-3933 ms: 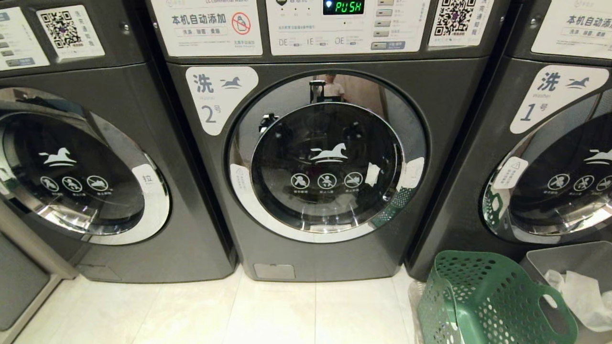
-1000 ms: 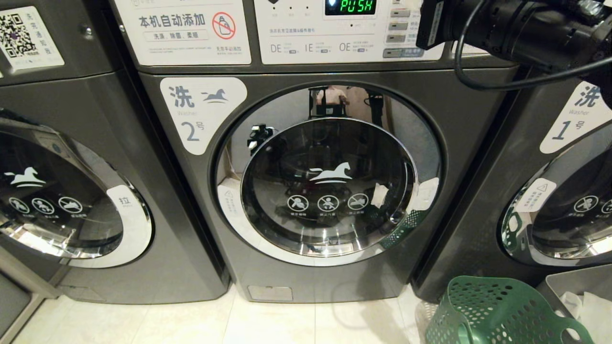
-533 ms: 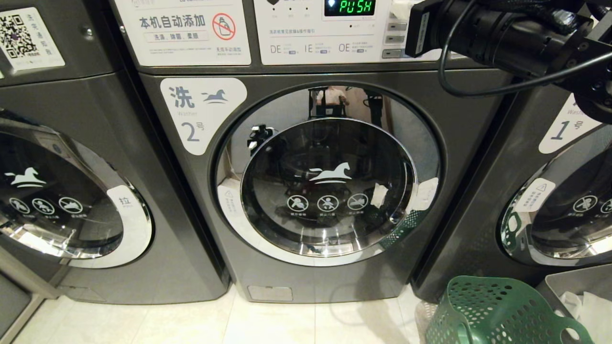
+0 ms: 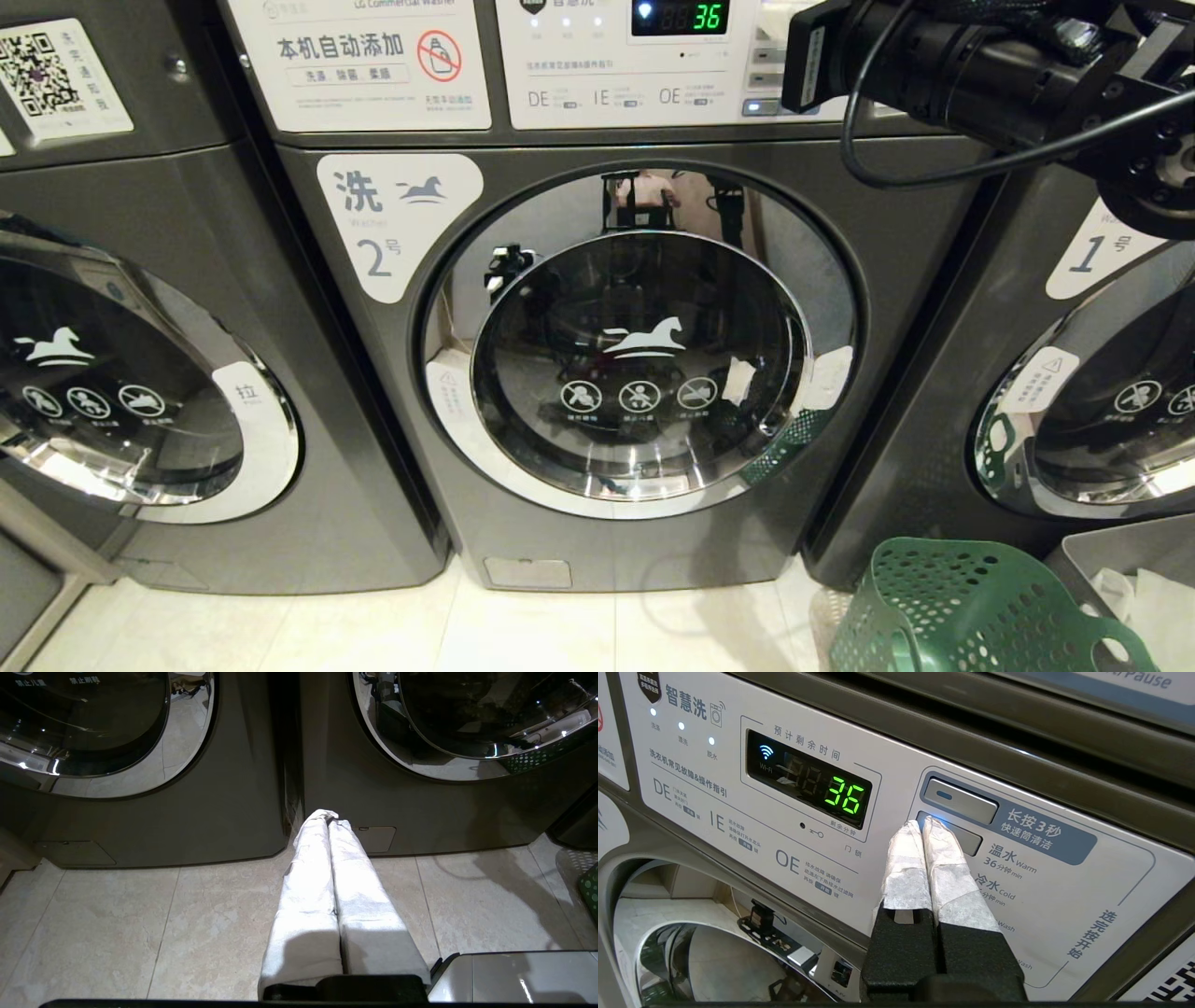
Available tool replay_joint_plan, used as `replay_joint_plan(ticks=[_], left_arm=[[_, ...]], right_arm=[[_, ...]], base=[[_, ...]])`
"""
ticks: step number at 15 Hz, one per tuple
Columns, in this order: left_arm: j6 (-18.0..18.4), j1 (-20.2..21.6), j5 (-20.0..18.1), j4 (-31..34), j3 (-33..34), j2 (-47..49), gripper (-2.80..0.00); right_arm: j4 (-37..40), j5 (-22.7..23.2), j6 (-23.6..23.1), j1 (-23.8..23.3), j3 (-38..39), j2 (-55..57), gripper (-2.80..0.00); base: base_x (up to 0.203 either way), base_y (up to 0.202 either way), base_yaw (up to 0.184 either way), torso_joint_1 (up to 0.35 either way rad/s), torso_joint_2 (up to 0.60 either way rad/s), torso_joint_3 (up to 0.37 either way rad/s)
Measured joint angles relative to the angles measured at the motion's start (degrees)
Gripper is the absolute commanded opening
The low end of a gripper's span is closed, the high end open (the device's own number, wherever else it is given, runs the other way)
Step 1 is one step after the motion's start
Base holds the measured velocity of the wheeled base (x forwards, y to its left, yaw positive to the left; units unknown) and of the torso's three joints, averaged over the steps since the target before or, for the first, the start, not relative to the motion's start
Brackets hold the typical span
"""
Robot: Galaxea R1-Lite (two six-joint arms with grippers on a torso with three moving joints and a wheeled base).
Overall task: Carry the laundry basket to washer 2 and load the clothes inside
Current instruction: Press the washing machine switch
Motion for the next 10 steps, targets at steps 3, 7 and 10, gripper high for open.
replay_joint_plan(ticks=[3,7,10], left_arm=[[0.0,0.0,0.0,0.0,0.0,0.0,-2.8],[0.0,0.0,0.0,0.0,0.0,0.0,-2.8],[0.0,0.0,0.0,0.0,0.0,0.0,-2.8]], right_arm=[[-0.3,-0.1,0.1,-0.1,0.4,0.0,-2.8],[-0.4,0.2,0.5,0.2,2.7,-2.1,-2.8],[-0.1,0.8,0.7,0.6,8.2,-5.0,-2.8]], base=[[0.0,0.0,0.0,0.0,0.0,0.0],[0.0,0.0,0.0,0.0,0.0,0.0],[0.0,0.0,0.0,0.0,0.0,0.0]])
